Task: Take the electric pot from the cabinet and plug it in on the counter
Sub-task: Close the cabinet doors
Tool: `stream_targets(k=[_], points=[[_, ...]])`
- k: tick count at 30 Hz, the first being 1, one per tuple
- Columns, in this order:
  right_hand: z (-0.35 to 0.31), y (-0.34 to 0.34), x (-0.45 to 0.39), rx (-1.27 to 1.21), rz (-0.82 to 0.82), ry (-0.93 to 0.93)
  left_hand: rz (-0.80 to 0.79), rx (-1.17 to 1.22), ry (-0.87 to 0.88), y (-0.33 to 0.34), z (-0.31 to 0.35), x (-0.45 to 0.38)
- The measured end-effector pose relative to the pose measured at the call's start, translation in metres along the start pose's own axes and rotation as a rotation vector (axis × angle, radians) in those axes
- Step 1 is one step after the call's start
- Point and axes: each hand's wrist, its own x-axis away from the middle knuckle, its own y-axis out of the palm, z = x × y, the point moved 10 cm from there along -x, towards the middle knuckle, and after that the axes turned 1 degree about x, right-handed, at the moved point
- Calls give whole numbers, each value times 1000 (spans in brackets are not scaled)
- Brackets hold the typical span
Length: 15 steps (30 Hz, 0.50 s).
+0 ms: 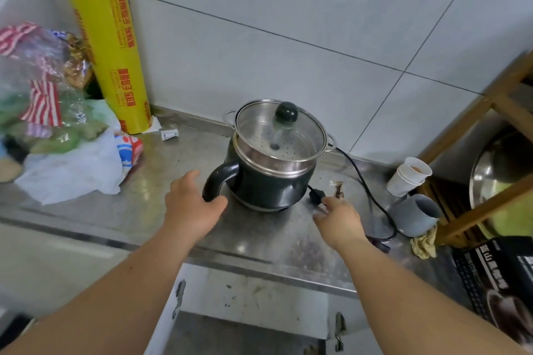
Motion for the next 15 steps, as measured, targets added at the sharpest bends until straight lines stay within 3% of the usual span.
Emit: stream_targets(k=[3,6,11,15], points=[[-5,5,23,-72,-27,-68,129,126,-49,-23,-28,37],[-4,16,55,-126,-62,-127,194,72,-134,-41,-78,82],[18,46,116,-157,-172,-208,33,-276,-437,-32,-181,154],[46,67,156,-138,-251,-229,16,-462,-446,-29,-210,182]])
